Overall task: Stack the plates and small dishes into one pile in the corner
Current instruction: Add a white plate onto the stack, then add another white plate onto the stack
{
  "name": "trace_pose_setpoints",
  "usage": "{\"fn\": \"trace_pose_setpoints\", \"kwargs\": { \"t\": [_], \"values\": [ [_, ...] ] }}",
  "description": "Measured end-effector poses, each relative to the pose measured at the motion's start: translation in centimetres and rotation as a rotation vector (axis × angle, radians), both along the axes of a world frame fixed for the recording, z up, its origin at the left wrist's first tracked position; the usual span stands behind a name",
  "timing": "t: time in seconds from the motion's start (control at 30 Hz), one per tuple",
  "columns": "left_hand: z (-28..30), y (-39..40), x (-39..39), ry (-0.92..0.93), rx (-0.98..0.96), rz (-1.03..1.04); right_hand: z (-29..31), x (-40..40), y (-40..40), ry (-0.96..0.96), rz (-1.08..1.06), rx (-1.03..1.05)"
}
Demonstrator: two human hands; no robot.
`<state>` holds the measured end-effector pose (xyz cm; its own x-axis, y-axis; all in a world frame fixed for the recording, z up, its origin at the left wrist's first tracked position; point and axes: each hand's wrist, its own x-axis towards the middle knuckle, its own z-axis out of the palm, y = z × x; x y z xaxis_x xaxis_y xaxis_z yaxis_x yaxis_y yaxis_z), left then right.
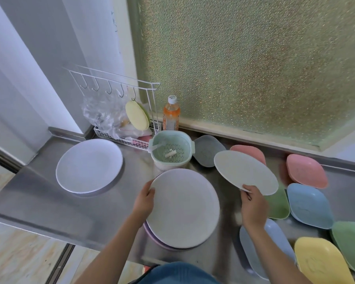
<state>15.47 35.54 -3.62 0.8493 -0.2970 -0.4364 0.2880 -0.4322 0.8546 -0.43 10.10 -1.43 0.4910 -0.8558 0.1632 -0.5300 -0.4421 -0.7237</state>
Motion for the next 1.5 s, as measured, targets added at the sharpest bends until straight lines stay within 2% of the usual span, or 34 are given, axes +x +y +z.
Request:
{"fn": "trace_pose_setpoints", "kwargs": {
  "t": [0.17, 0.3, 0.43, 0.57, 0.73, 1.0, 1.13, 1.17, 1.23, 1.4, 1.5],
  "values": [
    [-0.2, 0.0, -0.4, -0.068, 0.023, 0.068, 2.2, -1.5, 2.7, -0.129, 0.037, -0.038],
    [-0.2, 0.2, -0.3, -0.052, 0.01, 0.084, 2.7, -3.2, 6.9, -0.182, 0.23, -0.052],
    [1.2, 0.4, 0.3, 0.074, -0.108, 0.102, 0.8, -4.4, 9.9, -0.085, 0.474, -0.132],
    [2.2, 0.6, 1.0, 0.117, -0.175, 0.067, -0.7, -4.6, 12.1, -0.014, 0.607, -0.229],
    [1.6, 1.6, 0.9, 0.056, -0.088, -0.085, -1.7, -5.5, 13.1, 0.08, 0.694, -0.332],
    [1.0, 1.5, 0.1, -0.021, -0.055, -0.091, -1.0, -6.4, 13.4, 0.0, 0.462, -0.244],
    [1.1, 1.3, -0.1, -0.054, -0.031, -0.071, 0.4, -4.7, 12.0, -0.174, 0.032, 0.069],
    [1.0, 1.3, -0.1, -0.058, -0.027, -0.074, 0.7, -4.3, 11.6, -0.173, 0.0, 0.079],
    [0.9, 1.3, -0.2, -0.063, -0.014, -0.085, 1.3, -3.2, 11.1, -0.093, 0.071, 0.017],
    [0.8, 1.1, -0.6, -0.083, 0.002, -0.147, -1.1, 0.0, 10.6, 0.408, 0.415, -0.072],
    [0.9, 1.1, -0.4, -0.067, 0.003, -0.154, -2.3, 0.0, 10.6, 0.465, 0.461, -0.102]
  ]
}}
